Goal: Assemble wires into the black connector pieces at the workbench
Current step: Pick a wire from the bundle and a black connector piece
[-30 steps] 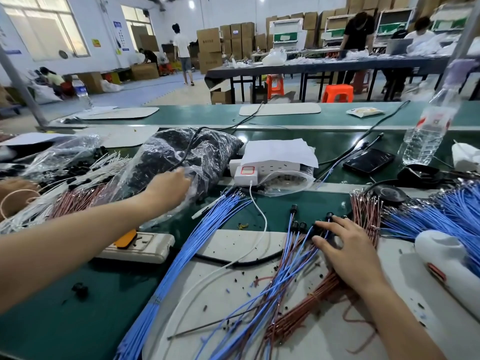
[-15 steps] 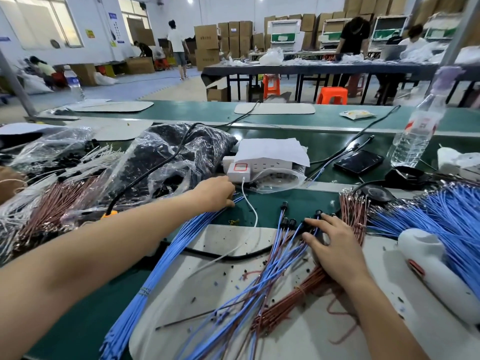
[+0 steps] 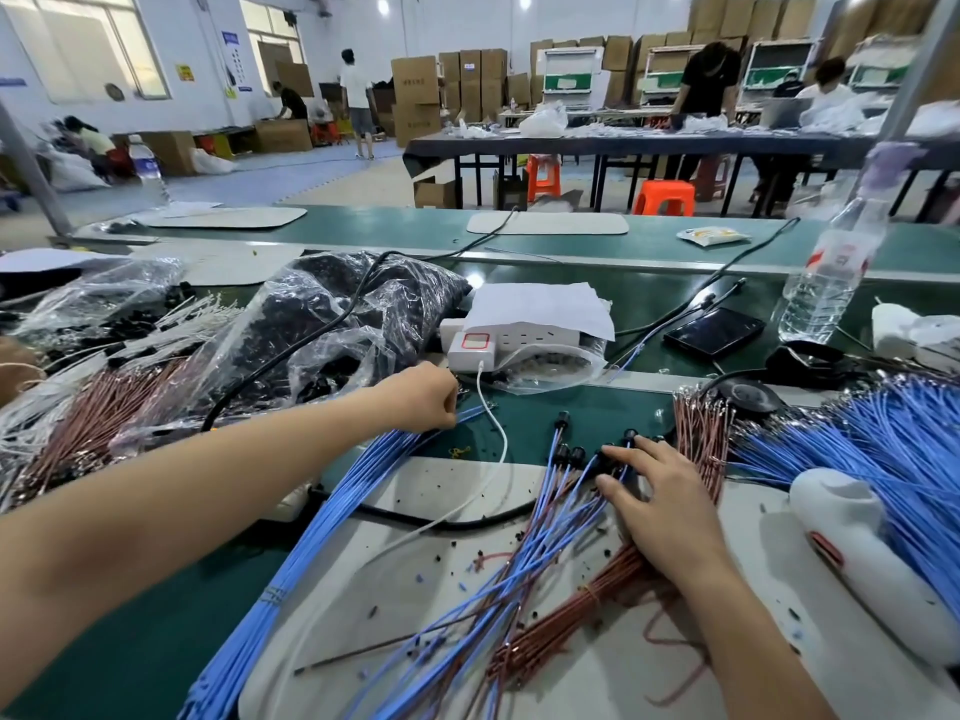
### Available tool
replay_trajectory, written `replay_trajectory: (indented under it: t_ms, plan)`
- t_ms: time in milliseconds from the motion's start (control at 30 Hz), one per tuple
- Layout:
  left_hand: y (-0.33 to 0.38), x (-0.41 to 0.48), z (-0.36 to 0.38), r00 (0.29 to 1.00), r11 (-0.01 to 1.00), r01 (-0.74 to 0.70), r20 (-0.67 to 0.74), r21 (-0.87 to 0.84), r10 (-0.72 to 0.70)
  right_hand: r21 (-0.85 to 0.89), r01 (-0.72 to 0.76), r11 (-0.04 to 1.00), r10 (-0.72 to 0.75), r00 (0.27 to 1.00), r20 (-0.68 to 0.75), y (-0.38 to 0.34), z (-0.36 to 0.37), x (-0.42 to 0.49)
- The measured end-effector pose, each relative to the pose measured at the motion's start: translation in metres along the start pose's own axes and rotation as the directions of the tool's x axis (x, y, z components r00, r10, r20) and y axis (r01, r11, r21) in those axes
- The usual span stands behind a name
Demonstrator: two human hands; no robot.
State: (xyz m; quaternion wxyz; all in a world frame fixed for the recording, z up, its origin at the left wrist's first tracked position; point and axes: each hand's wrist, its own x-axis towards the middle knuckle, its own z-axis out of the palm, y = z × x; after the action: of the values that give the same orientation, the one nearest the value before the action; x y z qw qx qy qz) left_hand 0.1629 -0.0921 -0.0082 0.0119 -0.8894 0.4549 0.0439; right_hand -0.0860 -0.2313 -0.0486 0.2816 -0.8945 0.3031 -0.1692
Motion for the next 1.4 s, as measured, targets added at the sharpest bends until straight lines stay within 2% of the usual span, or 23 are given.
replay_trajectory:
  t_ms: [67,167,233,333,433,533,633,733,833,933,967,1067,1133,1167,1233,1300,1333,1400]
  plan:
    - [0.001,0.000,-0.011,1.000,0.995,0.025,-0.001,-0.096,-0.025,-0.004,0.000,1.000,0.000,1.000,0.004,0.000,0.000,0.000]
    - [0.000,-0.005,-0.030,0.997,0.975,0.012,-0.077,-0.223,-0.030,0.006,-0.002,1.000,0.002,1.000,-0.016,0.000,0.000,-0.001]
    - [0.003,-0.011,-0.039,0.994,0.980,-0.039,-0.107,-0.195,0.018,0.058,0.023,0.998,-0.017,0.995,-0.098,-0.004,0.002,-0.002]
    - [0.007,-0.021,-0.045,0.993,0.988,-0.101,-0.073,-0.118,0.093,0.186,0.121,0.975,-0.076,0.970,-0.231,-0.014,0.007,-0.007]
    - [0.002,-0.031,-0.045,0.994,0.992,-0.074,-0.085,-0.102,0.065,0.202,0.183,0.962,-0.141,0.969,-0.205,-0.021,0.013,-0.011]
    - [-0.003,-0.040,-0.049,0.971,0.979,-0.022,-0.237,-0.201,-0.027,0.167,0.200,0.965,-0.158,0.959,-0.234,-0.023,0.015,-0.012]
    - [0.009,-0.047,-0.059,0.916,0.950,-0.120,-0.401,-0.288,-0.006,0.249,0.171,0.953,-0.083,0.941,-0.329,-0.025,0.012,-0.013]
    - [0.034,-0.051,-0.076,0.838,0.931,-0.237,-0.543,-0.277,0.051,0.516,0.138,0.845,-0.012,0.971,-0.239,-0.031,0.010,-0.015]
    - [0.063,-0.053,-0.087,0.800,0.883,-0.335,-0.595,-0.329,0.082,0.809,0.046,0.587,-0.074,0.997,-0.003,-0.043,0.012,-0.019]
    - [0.095,-0.060,-0.077,0.817,0.797,-0.452,-0.544,-0.400,0.191,0.919,-0.086,0.385,-0.180,0.970,0.166,-0.056,0.020,-0.025]
    - [0.104,-0.064,-0.072,0.812,0.771,-0.493,-0.530,-0.403,0.242,0.925,-0.099,0.368,-0.208,0.960,0.185,-0.059,0.022,-0.026]
    - [0.117,-0.076,-0.057,0.771,0.713,-0.590,-0.529,-0.380,0.356,0.900,-0.063,0.431,-0.239,0.954,0.182,-0.063,0.028,-0.030]
    - [0.112,-0.082,-0.048,0.763,0.720,-0.595,-0.531,-0.356,0.368,0.917,-0.080,0.390,-0.187,0.969,0.164,-0.063,0.027,-0.030]
    - [0.106,-0.086,-0.043,0.790,0.747,-0.556,-0.510,-0.364,0.339,0.927,-0.092,0.362,-0.162,0.974,0.160,-0.062,0.026,-0.029]
    - [0.088,-0.095,-0.029,0.893,0.874,-0.365,-0.387,-0.322,0.230,0.938,-0.099,0.333,-0.127,0.981,0.148,-0.060,0.023,-0.028]
    - [0.069,-0.110,-0.010,0.986,0.985,-0.133,-0.119,-0.107,0.120,0.931,-0.107,0.348,-0.107,0.983,0.153,-0.058,0.025,-0.027]
    - [0.063,-0.119,-0.001,0.996,0.995,-0.088,0.005,-0.040,0.088,0.926,-0.117,0.359,-0.100,0.982,0.162,-0.057,0.027,-0.027]
    - [0.059,-0.136,0.014,0.993,0.997,-0.074,0.086,-0.021,0.075,0.921,-0.130,0.367,-0.088,0.981,0.173,-0.057,0.029,-0.028]
